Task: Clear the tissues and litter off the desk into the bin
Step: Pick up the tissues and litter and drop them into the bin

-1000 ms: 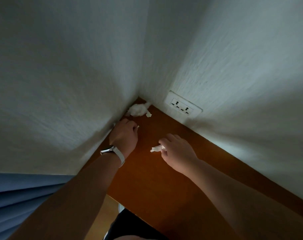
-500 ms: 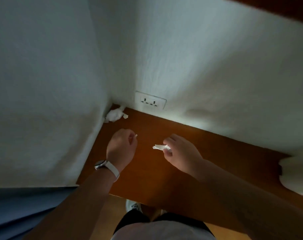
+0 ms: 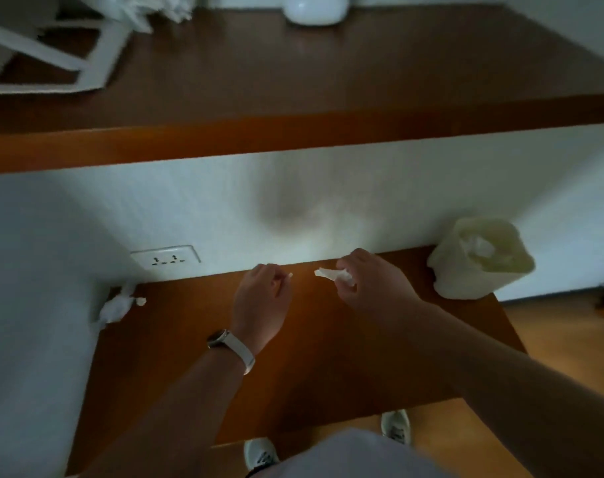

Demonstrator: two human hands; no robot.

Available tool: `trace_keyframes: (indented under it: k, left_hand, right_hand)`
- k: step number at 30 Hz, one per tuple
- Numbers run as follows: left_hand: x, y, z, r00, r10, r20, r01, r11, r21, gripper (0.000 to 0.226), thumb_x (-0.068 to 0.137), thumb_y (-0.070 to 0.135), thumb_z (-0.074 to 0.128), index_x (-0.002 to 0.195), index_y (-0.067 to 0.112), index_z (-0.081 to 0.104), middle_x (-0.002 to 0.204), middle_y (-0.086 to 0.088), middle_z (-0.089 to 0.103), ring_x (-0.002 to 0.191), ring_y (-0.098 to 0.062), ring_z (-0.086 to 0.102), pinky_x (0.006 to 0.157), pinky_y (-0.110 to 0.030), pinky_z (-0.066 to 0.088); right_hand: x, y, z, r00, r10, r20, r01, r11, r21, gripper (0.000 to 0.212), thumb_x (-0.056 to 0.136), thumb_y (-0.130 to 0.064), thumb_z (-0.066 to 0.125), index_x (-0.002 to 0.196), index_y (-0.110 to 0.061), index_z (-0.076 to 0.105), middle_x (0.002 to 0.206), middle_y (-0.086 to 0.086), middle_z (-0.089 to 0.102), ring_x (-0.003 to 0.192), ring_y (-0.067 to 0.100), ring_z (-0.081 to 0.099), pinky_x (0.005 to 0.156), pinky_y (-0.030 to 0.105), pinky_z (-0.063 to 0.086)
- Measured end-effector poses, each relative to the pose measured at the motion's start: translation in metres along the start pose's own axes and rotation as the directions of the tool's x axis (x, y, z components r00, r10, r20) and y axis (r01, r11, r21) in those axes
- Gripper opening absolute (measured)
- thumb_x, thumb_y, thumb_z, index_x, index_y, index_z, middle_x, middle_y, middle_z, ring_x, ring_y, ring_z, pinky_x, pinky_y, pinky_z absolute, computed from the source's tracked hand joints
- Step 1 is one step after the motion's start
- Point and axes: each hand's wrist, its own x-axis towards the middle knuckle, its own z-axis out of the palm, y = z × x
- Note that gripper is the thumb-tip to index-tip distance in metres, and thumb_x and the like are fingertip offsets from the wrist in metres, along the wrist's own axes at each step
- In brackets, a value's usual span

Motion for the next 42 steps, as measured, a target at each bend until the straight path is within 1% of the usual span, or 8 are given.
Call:
trace_keyframes:
  k: [6,10,12,17,21,27,34,42]
  left_hand:
    - [0.019,0.104,0.081,0.992,0.088,0.089,-0.086,0.996,-0.025,0.007,0.093,0.030,0.056,0.087,0.029,0.060,0.082,0.021,0.054,0.076,0.000,0.053,0.063,-0.013,0.038]
    - [0.032,0.171,0.135,0.982,0.126,0.141,-0.123,0.992,-0.026,0.006,0.092,0.027,0.057,0.088,0.029,0.060,0.084,0.019,0.055,0.078,-0.002,0.054,0.063,-0.013,0.037]
    - [0.038,0.199,0.157,0.980,0.128,0.152,-0.125,0.992,-0.029,0.007,0.092,0.026,0.058,0.087,0.031,0.058,0.083,0.019,0.055,0.078,-0.001,0.054,0.064,-0.013,0.037]
    - [0.046,0.245,0.206,0.980,0.110,0.165,-0.115,0.993,0.019,0.007,0.091,0.029,0.057,0.086,0.034,0.056,0.082,0.023,0.053,0.078,0.002,0.052,0.063,-0.012,0.035]
    - [0.048,0.262,0.234,0.978,0.065,0.196,-0.084,0.993,0.088,0.004,0.091,0.027,0.058,0.089,0.030,0.059,0.084,0.018,0.054,0.077,0.001,0.051,0.062,-0.012,0.038]
    - [0.048,0.266,0.248,0.959,0.119,0.259,-0.177,0.960,0.216,0.014,0.092,0.030,0.058,0.101,0.025,0.067,0.102,0.007,0.064,0.089,-0.008,0.053,0.074,-0.020,0.040]
    - [0.036,0.256,0.221,0.949,0.213,0.232,-0.285,0.895,0.343,0.034,0.093,0.032,0.055,0.123,0.018,0.061,0.126,-0.001,0.061,0.117,-0.019,0.052,0.096,-0.036,0.046]
    - [0.010,0.224,0.165,0.966,0.182,0.184,-0.253,0.814,0.523,0.045,0.094,0.040,0.050,0.135,0.021,0.049,0.144,-0.002,0.048,0.134,-0.023,0.040,0.109,-0.040,0.030]
  right_hand:
    - [-0.044,0.111,-0.054,0.992,0.102,-0.079,-0.103,0.995,-0.005,0.029,0.092,-0.038,0.051,0.114,-0.022,0.057,0.108,-0.007,0.056,0.082,0.004,0.043,0.066,0.023,0.035]
    - [-0.066,0.181,-0.083,0.982,0.150,-0.115,-0.148,0.989,0.027,0.028,0.092,-0.039,0.051,0.114,-0.023,0.057,0.113,-0.006,0.056,0.091,0.012,0.053,0.070,0.028,0.045]
    - [-0.073,0.212,-0.092,0.977,0.170,-0.127,-0.164,0.985,0.059,0.026,0.092,-0.038,0.052,0.112,-0.022,0.058,0.112,-0.006,0.056,0.090,0.015,0.056,0.068,0.024,0.045]
    - [-0.082,0.274,-0.106,0.979,0.163,-0.123,-0.153,0.984,0.087,0.026,0.089,-0.036,0.054,0.108,-0.020,0.059,0.106,-0.004,0.057,0.084,0.019,0.057,0.066,0.033,0.049]
    - [-0.078,0.311,-0.110,0.983,0.155,-0.096,-0.142,0.981,0.129,0.030,0.088,-0.035,0.054,0.114,-0.021,0.059,0.105,-0.005,0.056,0.085,0.012,0.052,0.069,0.027,0.042]
    - [-0.067,0.328,-0.101,0.995,0.088,-0.054,-0.077,0.982,0.173,0.031,0.089,-0.034,0.051,0.118,-0.023,0.058,0.108,-0.001,0.060,0.090,0.017,0.055,0.072,0.029,0.039]
    - [-0.049,0.321,-0.095,0.995,-0.094,0.030,0.092,0.995,0.042,0.036,0.089,-0.039,0.042,0.113,-0.018,0.057,0.115,0.000,0.059,0.103,0.019,0.053,0.086,0.036,0.045]
    - [-0.017,0.260,-0.096,0.927,-0.374,0.025,0.375,0.927,-0.025,0.040,0.090,-0.040,0.054,0.122,-0.015,0.060,0.127,0.006,0.058,0.117,0.024,0.051,0.094,0.042,0.042]
